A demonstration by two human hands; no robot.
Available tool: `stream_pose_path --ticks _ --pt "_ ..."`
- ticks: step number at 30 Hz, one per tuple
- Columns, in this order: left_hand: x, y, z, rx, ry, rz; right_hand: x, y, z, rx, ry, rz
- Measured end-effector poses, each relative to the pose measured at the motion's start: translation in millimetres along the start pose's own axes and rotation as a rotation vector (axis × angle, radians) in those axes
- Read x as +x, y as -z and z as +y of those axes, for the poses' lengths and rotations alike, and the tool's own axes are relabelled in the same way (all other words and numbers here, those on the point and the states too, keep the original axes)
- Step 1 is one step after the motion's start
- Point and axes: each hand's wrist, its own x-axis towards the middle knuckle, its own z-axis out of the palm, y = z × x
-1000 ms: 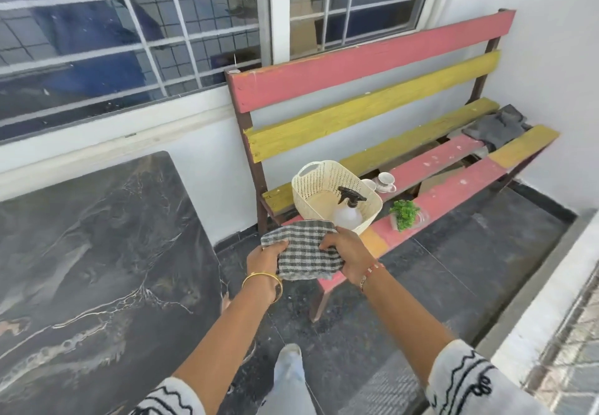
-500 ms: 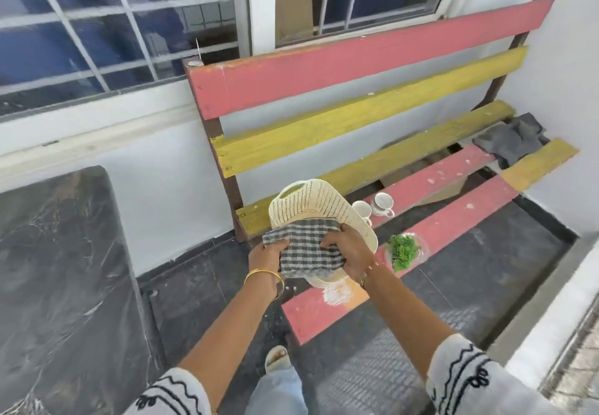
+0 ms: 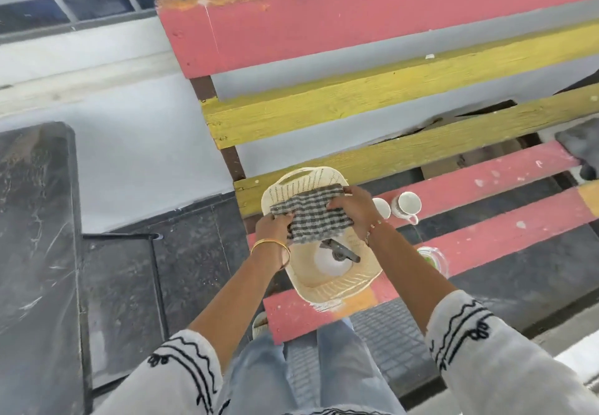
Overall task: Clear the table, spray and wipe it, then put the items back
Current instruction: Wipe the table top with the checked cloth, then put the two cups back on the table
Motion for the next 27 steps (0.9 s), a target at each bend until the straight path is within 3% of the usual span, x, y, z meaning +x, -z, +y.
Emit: stream_pose_path --ticks 5,10,19,27 --pt "41.7 -37.4 -2.9 0.075 0.099 0.065 59.3 6.9 0.1 -0.254 0.03 -0.072" --pt "77.6 -62.8 -26.5 0.084 0.194 0.14 98.3 -10.3 23.1 -0.594 0.064 -0.281" --pt "98.8 -64.6 -34.4 0.271 0.21 0.141 131.2 -11.7 50.4 -0.608 0.071 -0.254" --pt "61.6 -65.7 -15.3 0.125 0.055 0.223 105.9 2.1 28.9 -0.584 0.166 -0.273"
